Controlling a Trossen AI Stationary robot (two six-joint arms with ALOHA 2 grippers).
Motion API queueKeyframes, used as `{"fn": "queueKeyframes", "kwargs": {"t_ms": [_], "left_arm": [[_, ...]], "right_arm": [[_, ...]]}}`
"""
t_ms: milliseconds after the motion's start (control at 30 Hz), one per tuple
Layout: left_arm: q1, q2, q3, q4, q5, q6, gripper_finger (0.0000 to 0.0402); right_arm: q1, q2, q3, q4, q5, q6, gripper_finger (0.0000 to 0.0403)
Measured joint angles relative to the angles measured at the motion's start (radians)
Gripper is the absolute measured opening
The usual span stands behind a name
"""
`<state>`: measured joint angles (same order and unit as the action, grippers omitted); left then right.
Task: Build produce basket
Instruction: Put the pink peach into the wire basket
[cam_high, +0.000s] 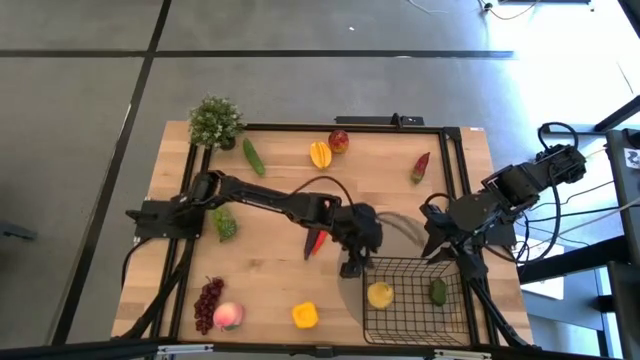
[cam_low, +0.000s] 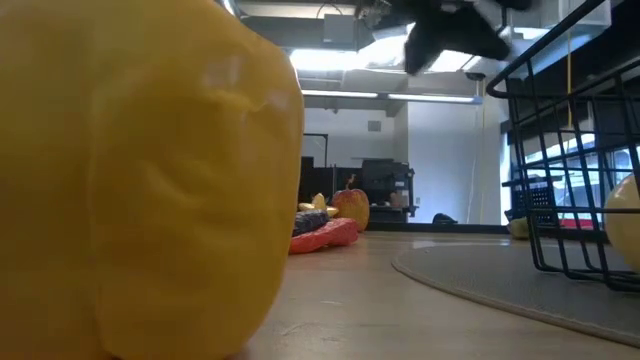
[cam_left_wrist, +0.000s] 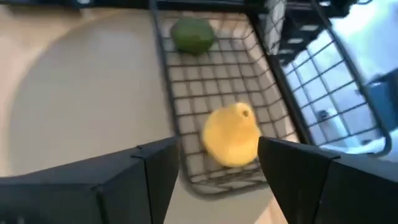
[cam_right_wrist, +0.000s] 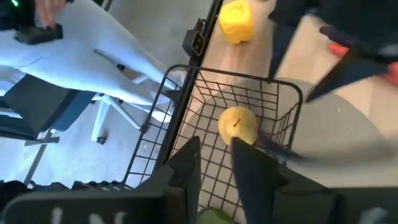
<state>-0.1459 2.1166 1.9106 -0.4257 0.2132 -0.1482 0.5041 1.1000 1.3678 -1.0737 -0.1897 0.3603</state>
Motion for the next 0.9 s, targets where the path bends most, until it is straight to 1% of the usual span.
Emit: {"fn": "queueKeyframes", "kwargs": {"t_ms": [67, 200, 267, 333, 400, 433, 467, 567, 733, 800, 867, 900], "left_arm": [[0.0, -0.03, 0.001, -0.006, -0.042, 0.016, 0.0204], [-0.006, -0.096, 0.002, -0.073, -0.152, 0.028, 0.0204], [-0.008, -0.138, -0.001, -0.16, -0.214, 0.029, 0.0204], [-0.011, -0.164, 0.003, -0.161, -0.262, 0.029, 0.0204], [-0.017, -0.208, 0.0, -0.247, -0.307, 0.023, 0.0204], [-0.02, -0.222, 0.0, -0.261, -0.328, 0.01, 0.0204], [-0.021, -0.237, 0.002, -0.255, -0.345, -0.01, 0.0204], [-0.024, -0.283, 0.0, -0.368, -0.391, -0.096, 0.0204], [-0.026, -0.345, 0.0, -0.491, -0.438, -0.265, 0.0204], [-0.036, -0.362, 0.0, -0.569, -0.465, -0.314, 0.0204], [-0.043, -0.373, 0.002, -0.598, -0.476, -0.357, 0.0204], [-0.048, -0.377, 0.001, -0.64, -0.474, -0.381, 0.0204]], "right_arm": [[-0.001, 0.0, 0.0, 0.004, 0.001, -0.001, 0.009], [-0.001, 0.0, 0.0, 0.013, 0.004, 0.0, 0.009], [-0.002, 0.0, 0.0, 0.016, 0.011, -0.002, 0.009], [-0.004, 0.0, 0.0, 0.019, 0.024, -0.007, 0.009], [-0.005, 0.0, 0.0, 0.019, 0.036, 0.001, 0.009], [-0.005, 0.0, 0.0, 0.018, 0.038, 0.004, 0.009], [-0.005, 0.0, 0.0, 0.018, 0.038, 0.004, 0.009], [-0.004, 0.0, 0.0, 0.024, 0.038, -0.002, 0.009], [-0.004, 0.003, 0.0, 0.032, 0.039, -0.006, 0.009], [-0.004, 0.004, 0.0, 0.037, 0.039, -0.005, 0.009], [-0.004, 0.004, 0.0, 0.043, 0.039, -0.003, 0.009], [-0.004, 0.003, 0.0, 0.049, 0.039, -0.005, 0.009]]}}
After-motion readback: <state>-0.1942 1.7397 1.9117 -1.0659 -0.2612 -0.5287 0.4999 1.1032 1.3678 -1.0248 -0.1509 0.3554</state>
